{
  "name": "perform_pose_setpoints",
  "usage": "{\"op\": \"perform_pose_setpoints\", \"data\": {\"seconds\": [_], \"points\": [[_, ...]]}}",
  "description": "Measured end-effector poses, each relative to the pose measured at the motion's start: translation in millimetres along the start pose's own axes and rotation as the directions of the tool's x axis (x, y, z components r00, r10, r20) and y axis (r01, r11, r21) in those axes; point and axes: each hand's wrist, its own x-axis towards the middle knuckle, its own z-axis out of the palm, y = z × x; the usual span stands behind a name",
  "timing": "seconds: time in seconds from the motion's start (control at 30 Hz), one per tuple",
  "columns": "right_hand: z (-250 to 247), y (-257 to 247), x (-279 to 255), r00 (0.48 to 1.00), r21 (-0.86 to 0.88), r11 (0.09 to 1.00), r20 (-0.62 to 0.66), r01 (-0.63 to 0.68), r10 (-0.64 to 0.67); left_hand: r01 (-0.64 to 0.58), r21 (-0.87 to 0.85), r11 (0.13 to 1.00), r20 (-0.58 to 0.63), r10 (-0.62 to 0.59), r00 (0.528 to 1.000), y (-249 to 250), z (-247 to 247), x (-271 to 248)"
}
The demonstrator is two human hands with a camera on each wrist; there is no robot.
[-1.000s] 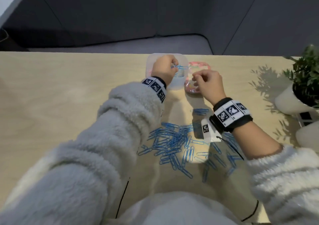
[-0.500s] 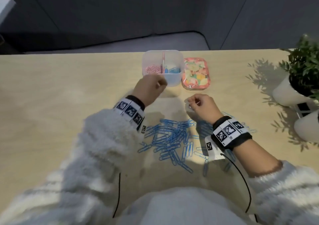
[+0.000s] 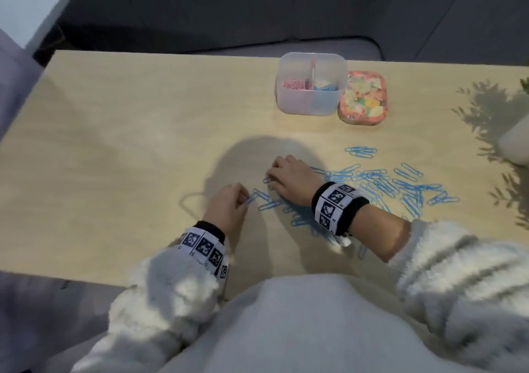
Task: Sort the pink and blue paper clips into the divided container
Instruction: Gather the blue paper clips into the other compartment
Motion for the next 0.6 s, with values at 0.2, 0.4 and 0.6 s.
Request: {"op": "perform_pose_setpoints", "data": {"seconds": [0.2,0.4,0.6], "points": [[2.9,6.9,-21.1,0.998,0.055,0.996,-0.017,0.066,-0.065,-0.087,-0.003,0.996,0.022,0.087,0.996,11.0,6.1,5.2],[-6.6,13.3,-23.1,0.997,0.067,0.998,0.077,0.014,-0.019,-0.188,0.127,0.974,0.022,0.187,0.982,22.0,7.7,14.3],[4.2,-1.9,-23.3,0.999,0.053,0.998,0.036,0.019,-0.021,-0.229,0.187,0.955,0.072,0.219,0.973,26.4,5.7,30.9]]}}
